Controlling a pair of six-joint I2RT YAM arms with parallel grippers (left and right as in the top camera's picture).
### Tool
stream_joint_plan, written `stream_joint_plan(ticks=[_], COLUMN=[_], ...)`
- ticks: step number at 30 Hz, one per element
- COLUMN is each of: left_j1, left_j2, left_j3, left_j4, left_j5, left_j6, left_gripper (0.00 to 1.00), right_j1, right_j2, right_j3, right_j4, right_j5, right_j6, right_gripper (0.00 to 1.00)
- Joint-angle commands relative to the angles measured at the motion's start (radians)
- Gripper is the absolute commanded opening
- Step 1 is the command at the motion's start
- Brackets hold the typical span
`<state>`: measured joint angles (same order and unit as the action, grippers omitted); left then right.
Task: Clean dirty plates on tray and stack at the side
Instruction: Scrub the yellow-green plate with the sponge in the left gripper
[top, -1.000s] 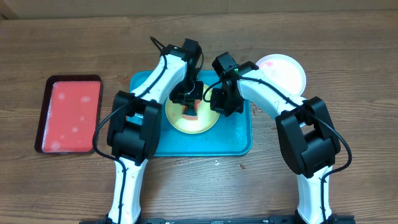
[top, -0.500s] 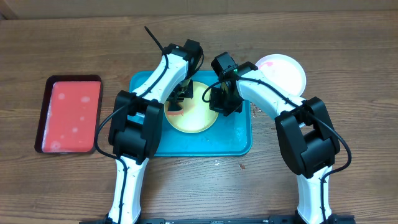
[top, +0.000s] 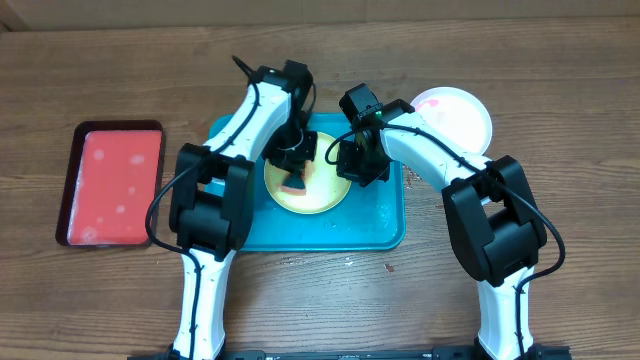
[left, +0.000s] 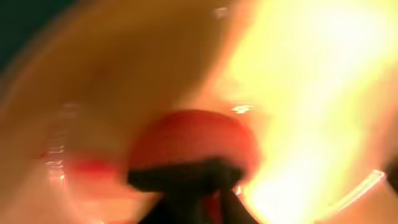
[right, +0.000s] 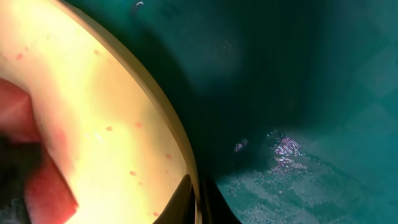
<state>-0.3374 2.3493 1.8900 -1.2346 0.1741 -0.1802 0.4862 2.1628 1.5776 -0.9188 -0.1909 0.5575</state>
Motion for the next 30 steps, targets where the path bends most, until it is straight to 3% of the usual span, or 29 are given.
stream_joint_plan(ticks=[1,17,20,22,23,27,30], left_j1=[-0.010,0.062,0.062,0.062,0.063,0.064,0.066], left_j2=[0.087,0.087,0.087,0.087,0.087,0.087,0.087], left_j3=[-0.035,0.086,0.086,0.086,0.086,0.086,0.086], left_j4=[-0.016,-0.215,-0.215,-0.212,-0.210,-0.197,-0.194], left_j5=[0.059,0.059,0.058,0.051,0.047,-0.022,-0.207], left_j6=[0.069,0.092,0.092,0.091,0.091,0.082,-0.016], left_gripper=[0.47,0.40,0.29,0.09,0.04,0.04,0.04], right_j1=[-0.008,-0.008,-0.008,-0.008,-0.008,-0.008,-0.008], right_j2=[0.030,0.032,0.032,0.033,0.033,0.034,0.037], right_j3=[-0.022,-0.022,-0.022,-0.022,-0.022,-0.022,-0.022], right_j4=[0.001,0.006,0.006,0.006,0.006,0.006,0.005], right_j5=[0.086,0.087,0.087,0.087,0.087,0.087,0.087], right_j6=[0.012,0.011,0.011,0.011,0.012,0.011,0.011], right_gripper=[0.04,0.04,0.04,0.04,0.04,0.04,0.04])
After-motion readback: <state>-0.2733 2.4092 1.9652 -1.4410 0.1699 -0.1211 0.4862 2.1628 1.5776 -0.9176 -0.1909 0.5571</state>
